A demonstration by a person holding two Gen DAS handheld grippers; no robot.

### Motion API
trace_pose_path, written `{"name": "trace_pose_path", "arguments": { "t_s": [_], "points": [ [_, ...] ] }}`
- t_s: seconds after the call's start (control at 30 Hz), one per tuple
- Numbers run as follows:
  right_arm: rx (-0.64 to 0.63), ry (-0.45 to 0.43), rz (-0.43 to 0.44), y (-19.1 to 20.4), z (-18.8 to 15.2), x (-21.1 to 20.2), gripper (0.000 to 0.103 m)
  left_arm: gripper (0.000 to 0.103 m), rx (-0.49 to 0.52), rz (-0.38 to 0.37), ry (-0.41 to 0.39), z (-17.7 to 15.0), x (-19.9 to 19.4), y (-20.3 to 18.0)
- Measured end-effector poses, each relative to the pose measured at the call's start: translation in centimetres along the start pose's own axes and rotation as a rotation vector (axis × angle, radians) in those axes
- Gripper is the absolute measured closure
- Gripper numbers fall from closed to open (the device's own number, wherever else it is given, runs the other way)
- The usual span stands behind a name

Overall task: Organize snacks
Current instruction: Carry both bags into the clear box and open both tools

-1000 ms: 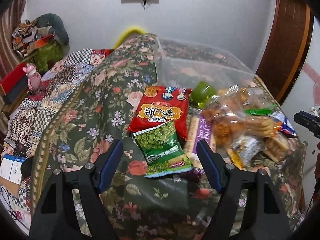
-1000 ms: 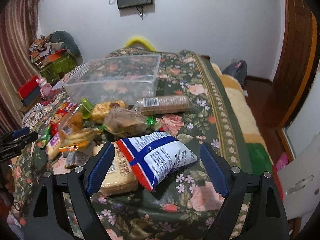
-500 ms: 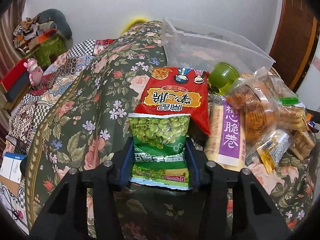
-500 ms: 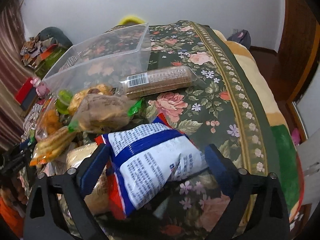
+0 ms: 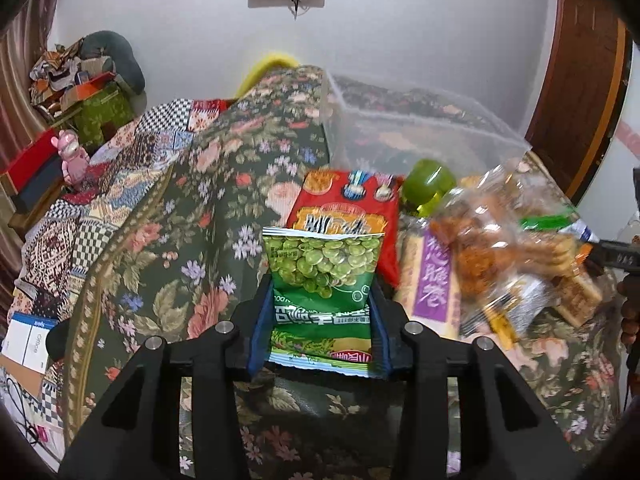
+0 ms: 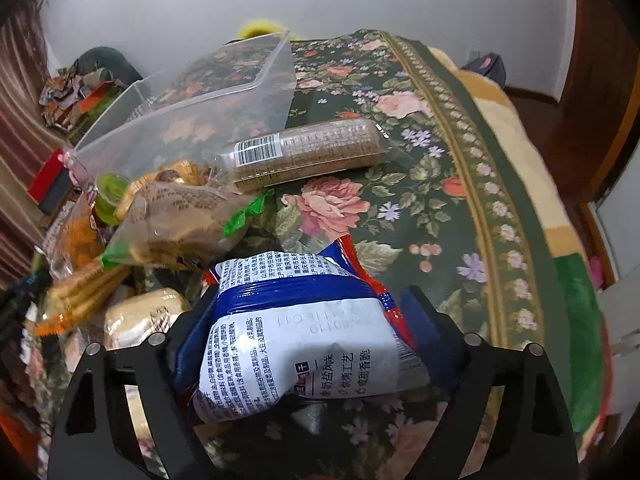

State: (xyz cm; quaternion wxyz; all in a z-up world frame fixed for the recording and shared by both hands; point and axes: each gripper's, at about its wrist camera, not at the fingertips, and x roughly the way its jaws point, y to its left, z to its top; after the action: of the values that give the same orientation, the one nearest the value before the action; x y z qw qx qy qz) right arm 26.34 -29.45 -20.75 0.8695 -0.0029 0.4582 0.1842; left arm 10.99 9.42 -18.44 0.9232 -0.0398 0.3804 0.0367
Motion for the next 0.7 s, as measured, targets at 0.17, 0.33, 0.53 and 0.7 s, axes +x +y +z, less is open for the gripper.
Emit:
{"name": "trace_pose_path", "arguments": {
  "t_s": [0.17, 0.33, 0.53, 0.7],
  "points": [
    [0.014, -0.03, 0.0, -0.5, 0.4, -1.9, 0.04, 0.061, 0.014, -0.019, -0.045, 1.6, -1.8, -0.7],
    [0.013, -0.084, 0.005, -0.5, 1.4, -3.9, 0.041, 0.061, 0.031, -0.051, -0.094, 3.7, -3.2, -1.8],
    [-0.023, -0.174, 0.037, 1.5, 4.4, -5.8, 0.041, 0.061, 0.055, -0.07, -0.143, 6.9, -3.5, -3.2],
    [-0.068, -0.248, 0.067, 3.8, 7.4, -6.3, 0.041, 0.061, 0.066, -0.1, -0.167, 9.8, -2.8, -4.4]
  ]
}}
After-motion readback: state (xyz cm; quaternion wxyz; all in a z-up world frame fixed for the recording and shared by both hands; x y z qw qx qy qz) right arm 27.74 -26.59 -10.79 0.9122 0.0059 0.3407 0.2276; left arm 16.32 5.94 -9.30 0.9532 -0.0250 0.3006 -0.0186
